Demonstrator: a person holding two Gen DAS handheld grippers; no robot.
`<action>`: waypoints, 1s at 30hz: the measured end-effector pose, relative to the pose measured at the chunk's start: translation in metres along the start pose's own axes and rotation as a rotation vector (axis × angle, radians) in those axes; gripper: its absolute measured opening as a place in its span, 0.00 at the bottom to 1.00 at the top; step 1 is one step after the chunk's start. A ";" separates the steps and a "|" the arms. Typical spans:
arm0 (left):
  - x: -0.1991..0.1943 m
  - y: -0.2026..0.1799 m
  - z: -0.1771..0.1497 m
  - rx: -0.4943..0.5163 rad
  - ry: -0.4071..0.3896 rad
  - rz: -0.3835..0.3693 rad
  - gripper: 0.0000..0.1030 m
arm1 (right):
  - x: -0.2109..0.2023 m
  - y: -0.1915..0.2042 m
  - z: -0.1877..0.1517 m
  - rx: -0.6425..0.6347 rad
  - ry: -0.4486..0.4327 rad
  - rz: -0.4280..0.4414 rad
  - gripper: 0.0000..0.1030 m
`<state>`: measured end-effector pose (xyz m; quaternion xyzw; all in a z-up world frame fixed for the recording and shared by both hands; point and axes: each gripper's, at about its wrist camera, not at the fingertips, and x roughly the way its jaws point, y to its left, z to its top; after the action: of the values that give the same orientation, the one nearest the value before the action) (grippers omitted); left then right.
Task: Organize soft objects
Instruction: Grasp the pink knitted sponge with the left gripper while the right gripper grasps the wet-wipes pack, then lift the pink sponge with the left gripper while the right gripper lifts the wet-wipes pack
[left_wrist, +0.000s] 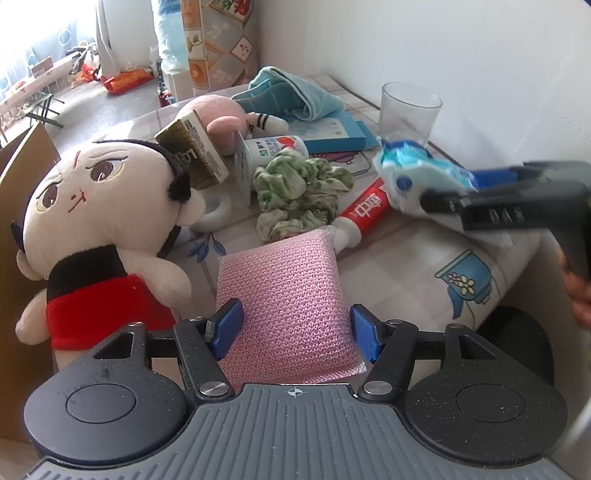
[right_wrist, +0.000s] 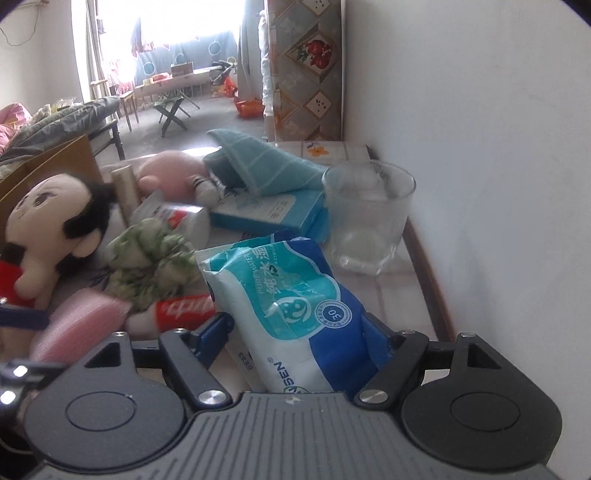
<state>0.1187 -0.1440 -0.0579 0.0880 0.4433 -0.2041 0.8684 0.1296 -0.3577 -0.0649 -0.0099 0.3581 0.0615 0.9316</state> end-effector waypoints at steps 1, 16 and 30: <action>-0.001 0.000 -0.001 -0.001 0.000 -0.006 0.62 | -0.006 0.004 -0.003 -0.005 0.006 -0.002 0.77; -0.004 0.005 0.001 -0.025 0.011 -0.076 0.82 | -0.038 0.028 -0.007 -0.083 -0.001 0.011 0.92; 0.029 0.023 0.011 -0.117 0.181 -0.103 0.84 | 0.005 0.000 0.006 0.033 0.149 0.231 0.94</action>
<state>0.1518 -0.1345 -0.0751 0.0323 0.5350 -0.2132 0.8169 0.1372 -0.3564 -0.0631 0.0423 0.4262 0.1614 0.8891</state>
